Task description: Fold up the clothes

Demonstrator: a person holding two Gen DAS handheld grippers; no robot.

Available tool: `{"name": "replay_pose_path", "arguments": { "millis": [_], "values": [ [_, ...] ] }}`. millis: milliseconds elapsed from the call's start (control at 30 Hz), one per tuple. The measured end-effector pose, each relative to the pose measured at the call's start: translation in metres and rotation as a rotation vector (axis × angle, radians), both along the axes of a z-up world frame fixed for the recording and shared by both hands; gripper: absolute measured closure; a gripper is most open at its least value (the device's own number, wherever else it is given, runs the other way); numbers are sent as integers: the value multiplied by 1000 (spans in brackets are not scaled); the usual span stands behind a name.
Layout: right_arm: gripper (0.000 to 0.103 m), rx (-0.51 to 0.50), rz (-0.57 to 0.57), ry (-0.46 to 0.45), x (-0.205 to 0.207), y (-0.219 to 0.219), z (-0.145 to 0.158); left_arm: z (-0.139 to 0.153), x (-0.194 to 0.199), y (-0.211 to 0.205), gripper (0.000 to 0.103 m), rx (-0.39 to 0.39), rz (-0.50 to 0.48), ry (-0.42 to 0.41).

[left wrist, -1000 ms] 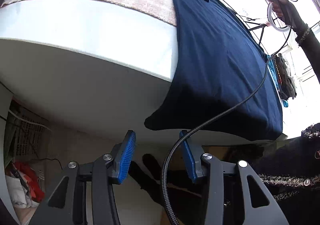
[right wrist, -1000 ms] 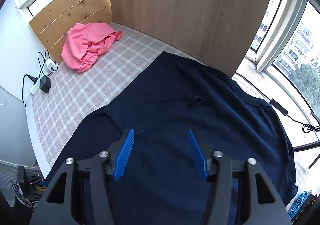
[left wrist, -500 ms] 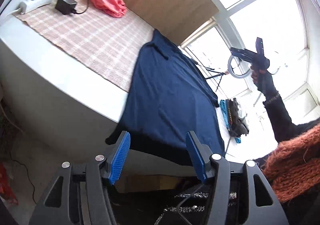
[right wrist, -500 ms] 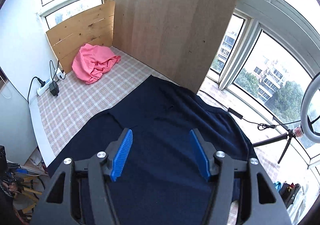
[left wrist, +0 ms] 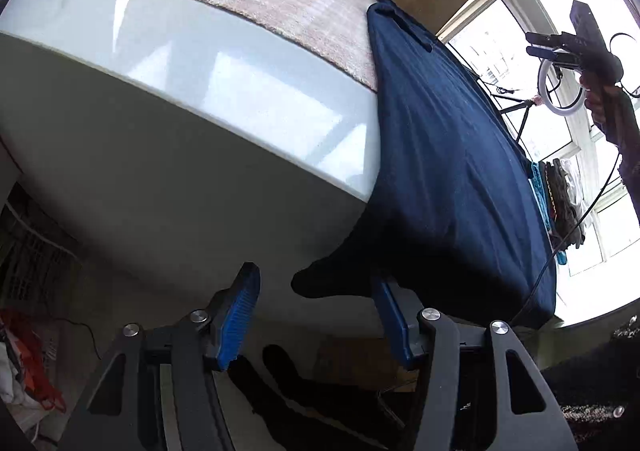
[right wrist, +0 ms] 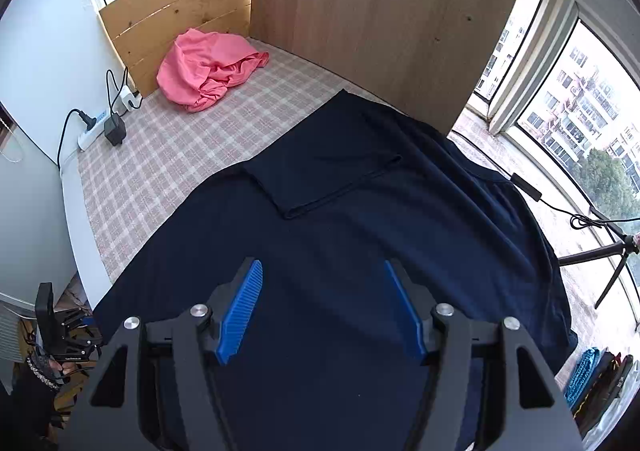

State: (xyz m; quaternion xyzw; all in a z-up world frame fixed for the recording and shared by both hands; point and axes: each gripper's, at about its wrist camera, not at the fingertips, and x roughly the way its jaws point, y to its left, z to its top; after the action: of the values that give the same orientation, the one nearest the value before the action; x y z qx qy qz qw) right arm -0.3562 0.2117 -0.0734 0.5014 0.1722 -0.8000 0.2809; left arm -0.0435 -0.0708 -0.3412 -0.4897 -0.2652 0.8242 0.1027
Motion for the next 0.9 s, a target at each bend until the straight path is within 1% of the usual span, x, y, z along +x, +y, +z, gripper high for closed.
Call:
{"name": "replay_pose_path", "arguments": {
  "millis": [33, 100, 167, 200, 233, 267, 367, 400, 567, 667, 767, 800, 833, 867, 900],
  "values": [
    [42, -3, -2, -10, -4, -11, -8, -1, -1, -2, 54, 32, -4, 6],
    [42, -11, -9, -30, -13, -33, -22, 0, 1, 0, 68, 52, -31, 17],
    [42, -33, -47, -54, -32, -55, -34, 4, 5, 2, 94, 58, -50, 28],
    [42, -38, -71, -60, -45, -65, -40, 6, 7, 2, 99, 64, -59, 32],
    [42, -43, -99, -63, -58, -75, -46, 9, 10, 2, 101, 78, -64, 33],
    [42, -47, -136, -64, -73, -83, -52, 12, 13, 2, 100, 93, -70, 34],
    [42, -70, -240, -129, -116, -105, -78, 28, 18, 7, 100, 57, -107, 62],
    [42, -73, -255, -152, -125, -113, -89, 32, 19, 8, 100, 49, -116, 68],
    [42, -24, -283, -180, -146, -157, -127, 55, 31, 4, 100, 38, -135, 106],
    [42, 56, -320, -213, -154, -173, -148, 64, 37, 2, 100, 28, -138, 121],
    [42, 97, -319, -204, -155, -181, -156, 73, 43, 2, 100, 24, -143, 139],
    [43, 106, -314, -195, -155, -183, -157, 77, 44, 4, 100, 19, -141, 147],
    [51, 111, -308, -181, -153, -182, -156, 80, 46, 5, 100, 23, -149, 154],
    [62, 119, -303, -167, -152, -180, -156, 83, 44, 10, 100, 19, -154, 163],
    [67, 122, -296, -158, -151, -177, -155, 86, 41, 16, 100, 13, -161, 168]
  ]
}}
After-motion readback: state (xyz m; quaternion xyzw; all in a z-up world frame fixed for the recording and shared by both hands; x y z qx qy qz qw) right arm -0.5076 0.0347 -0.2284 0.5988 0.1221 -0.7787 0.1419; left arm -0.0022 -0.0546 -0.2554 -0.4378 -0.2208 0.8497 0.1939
